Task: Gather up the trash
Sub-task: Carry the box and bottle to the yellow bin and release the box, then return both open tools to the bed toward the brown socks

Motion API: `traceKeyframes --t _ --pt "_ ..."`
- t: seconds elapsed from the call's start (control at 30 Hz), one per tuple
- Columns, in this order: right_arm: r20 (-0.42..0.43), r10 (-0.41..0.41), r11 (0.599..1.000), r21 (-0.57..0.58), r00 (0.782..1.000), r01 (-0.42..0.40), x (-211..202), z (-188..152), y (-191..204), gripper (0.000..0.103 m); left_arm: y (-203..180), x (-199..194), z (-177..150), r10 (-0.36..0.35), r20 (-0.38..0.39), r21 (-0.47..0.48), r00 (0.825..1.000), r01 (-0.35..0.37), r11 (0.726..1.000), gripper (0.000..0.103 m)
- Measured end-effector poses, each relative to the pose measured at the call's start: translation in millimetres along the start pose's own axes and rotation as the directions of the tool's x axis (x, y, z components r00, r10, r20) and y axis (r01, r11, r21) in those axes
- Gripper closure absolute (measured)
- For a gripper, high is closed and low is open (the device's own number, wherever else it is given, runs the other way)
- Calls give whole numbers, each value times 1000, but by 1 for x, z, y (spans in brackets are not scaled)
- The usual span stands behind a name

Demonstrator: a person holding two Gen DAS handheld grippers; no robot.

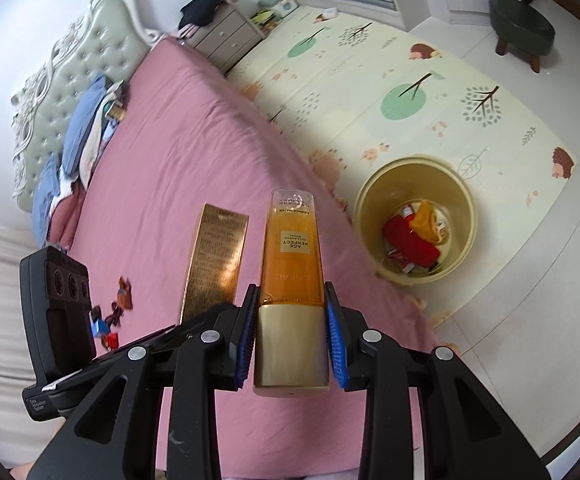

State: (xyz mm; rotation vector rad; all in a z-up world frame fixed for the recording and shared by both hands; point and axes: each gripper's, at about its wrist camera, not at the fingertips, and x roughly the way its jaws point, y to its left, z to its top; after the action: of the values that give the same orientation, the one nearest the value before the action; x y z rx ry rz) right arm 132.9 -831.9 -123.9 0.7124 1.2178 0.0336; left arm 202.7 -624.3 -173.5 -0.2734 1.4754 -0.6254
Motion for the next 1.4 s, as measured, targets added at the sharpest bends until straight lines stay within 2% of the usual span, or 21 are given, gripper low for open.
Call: traceKeyframes --t 0.23,0.4,0.43,0.47,0.5,0.53,0.57,0.73,0.87,1.03,1.4 --pt "37 -7 999 51 999 5 -2 38 -36 72 -27 35 38 15 -54 34 998 -13 999 66" --pt "63 0 997 77 998 -5 -5 61 -53 72 -46 52 63 10 -56 67 998 -6 998 65" --pt "68 -1 996 86 998 -4 -6 65 -57 71 -51 55 69 9 -54 78 999 -5 997 62" --pt "76 -6 995 98 997 -1 -6 69 -62 71 -55 58 74 21 -49 94 999 -16 995 42" --pt "92 -11 993 114 996 0 -8 74 -69 66 -57 58 75 39 -37 108 999 -35 994 27" --pt "105 -11 992 127 994 -3 -9 78 -74 57 -60 58 78 59 -8 131 998 -57 990 27" --pt "120 -9 990 139 993 -8 -11 82 -78 54 -64 60 81 65 -5 145 998 -64 987 26" --pt "119 -20 985 171 993 -1 -13 92 -87 53 -69 66 89 101 -35 187 994 -93 978 20" --pt "102 -25 986 169 995 8 -10 91 -84 53 -69 63 89 108 -41 178 993 -99 979 12" --pt "77 -24 988 154 997 12 -6 86 -71 53 -59 58 83 97 -55 143 994 -89 986 11" --pt "44 -1 997 78 999 -2 -4 66 -31 51 -31 18 60 98 -9 101 995 -97 990 11"
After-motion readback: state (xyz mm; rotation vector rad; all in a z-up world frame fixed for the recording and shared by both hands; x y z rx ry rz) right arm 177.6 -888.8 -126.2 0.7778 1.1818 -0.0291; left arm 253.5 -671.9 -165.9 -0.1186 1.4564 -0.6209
